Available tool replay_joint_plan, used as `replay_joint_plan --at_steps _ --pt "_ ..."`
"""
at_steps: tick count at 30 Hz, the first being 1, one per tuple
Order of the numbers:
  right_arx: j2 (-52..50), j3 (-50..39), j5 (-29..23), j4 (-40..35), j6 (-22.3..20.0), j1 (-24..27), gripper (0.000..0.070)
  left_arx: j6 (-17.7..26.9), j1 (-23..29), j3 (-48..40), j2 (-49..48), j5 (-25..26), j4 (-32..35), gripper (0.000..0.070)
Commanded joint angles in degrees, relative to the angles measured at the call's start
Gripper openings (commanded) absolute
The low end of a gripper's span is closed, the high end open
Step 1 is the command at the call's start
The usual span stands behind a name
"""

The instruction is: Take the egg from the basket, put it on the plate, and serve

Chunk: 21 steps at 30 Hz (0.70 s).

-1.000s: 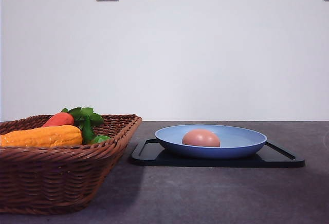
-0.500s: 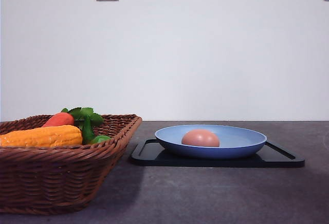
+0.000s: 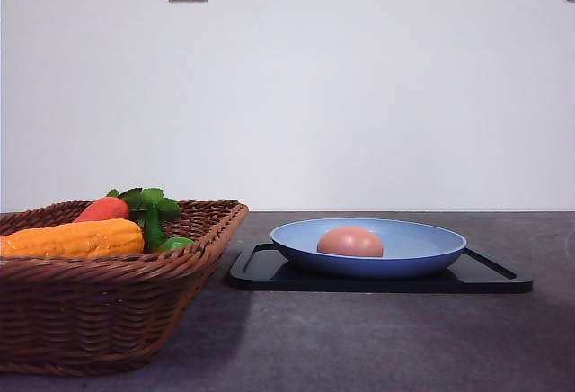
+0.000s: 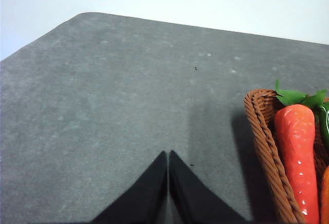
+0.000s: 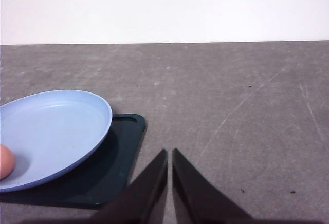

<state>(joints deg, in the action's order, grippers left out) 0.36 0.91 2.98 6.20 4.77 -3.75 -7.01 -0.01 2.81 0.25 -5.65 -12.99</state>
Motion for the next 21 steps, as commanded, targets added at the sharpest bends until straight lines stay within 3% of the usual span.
replay_joint_plan --at_steps 1,21 --pt "-0.15 -0.15 -0.15 -0.59 0.57 -0.13 0.0000 -0.13 0.11 -1.27 -0.07 0.13 -0.72 0.0000" --pt "-0.15 -0.15 -0.15 -0.59 0.57 -0.13 0.0000 -0.13 0.11 -1.27 -0.09 0.13 -0.72 0.0000"
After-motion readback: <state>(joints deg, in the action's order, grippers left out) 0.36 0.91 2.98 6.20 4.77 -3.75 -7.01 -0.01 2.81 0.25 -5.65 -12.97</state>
